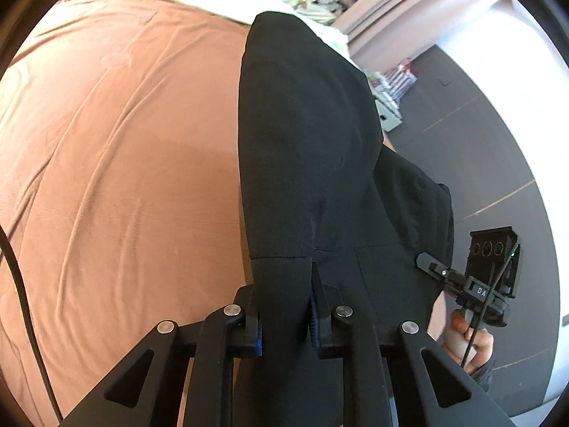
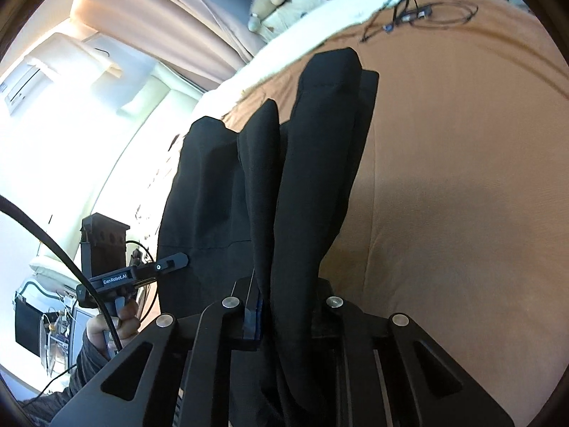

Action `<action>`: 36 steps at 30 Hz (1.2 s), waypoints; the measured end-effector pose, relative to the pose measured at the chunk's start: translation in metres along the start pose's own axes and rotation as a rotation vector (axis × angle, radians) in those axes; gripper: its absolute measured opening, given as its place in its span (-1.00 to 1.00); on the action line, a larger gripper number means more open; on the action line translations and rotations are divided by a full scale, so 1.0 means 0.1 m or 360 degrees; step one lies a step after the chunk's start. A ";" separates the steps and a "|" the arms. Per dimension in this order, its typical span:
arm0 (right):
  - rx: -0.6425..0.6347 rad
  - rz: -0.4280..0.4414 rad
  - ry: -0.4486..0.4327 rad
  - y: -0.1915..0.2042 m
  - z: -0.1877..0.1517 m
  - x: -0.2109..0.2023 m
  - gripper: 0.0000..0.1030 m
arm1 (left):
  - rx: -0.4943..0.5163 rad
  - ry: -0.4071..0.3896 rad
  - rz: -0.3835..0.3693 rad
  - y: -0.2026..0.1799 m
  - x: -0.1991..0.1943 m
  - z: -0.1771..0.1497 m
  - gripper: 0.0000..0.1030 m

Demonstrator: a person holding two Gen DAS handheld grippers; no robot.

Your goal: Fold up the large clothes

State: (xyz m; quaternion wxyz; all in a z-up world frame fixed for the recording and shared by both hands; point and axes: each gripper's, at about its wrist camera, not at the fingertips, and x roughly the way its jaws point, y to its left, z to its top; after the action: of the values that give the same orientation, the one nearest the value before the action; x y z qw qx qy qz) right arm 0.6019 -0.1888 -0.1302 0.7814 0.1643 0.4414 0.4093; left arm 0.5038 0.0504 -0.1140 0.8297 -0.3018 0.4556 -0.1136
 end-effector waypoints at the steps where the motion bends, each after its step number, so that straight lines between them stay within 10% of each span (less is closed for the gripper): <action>1: -0.0013 -0.0010 -0.0021 0.06 -0.03 -0.07 -0.76 | 0.0011 0.0000 -0.0014 -0.06 -0.04 -0.03 -0.63; 12: -0.0069 -0.0181 -0.0219 0.22 -0.25 -0.95 -0.77 | 0.0190 0.0053 -0.0228 -1.01 -0.05 -0.30 -0.63; 36: -0.0058 -0.0780 -0.0430 0.58 -0.27 -2.59 -0.78 | 0.0520 0.0362 -0.0668 -3.22 1.37 -0.50 -0.63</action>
State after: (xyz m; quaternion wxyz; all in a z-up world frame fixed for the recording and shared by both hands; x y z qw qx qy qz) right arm 0.4799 -0.3596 0.0348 0.9116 0.0916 0.3525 0.1906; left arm 0.5671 -0.2875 -0.0335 0.7692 -0.2373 0.4489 -0.3879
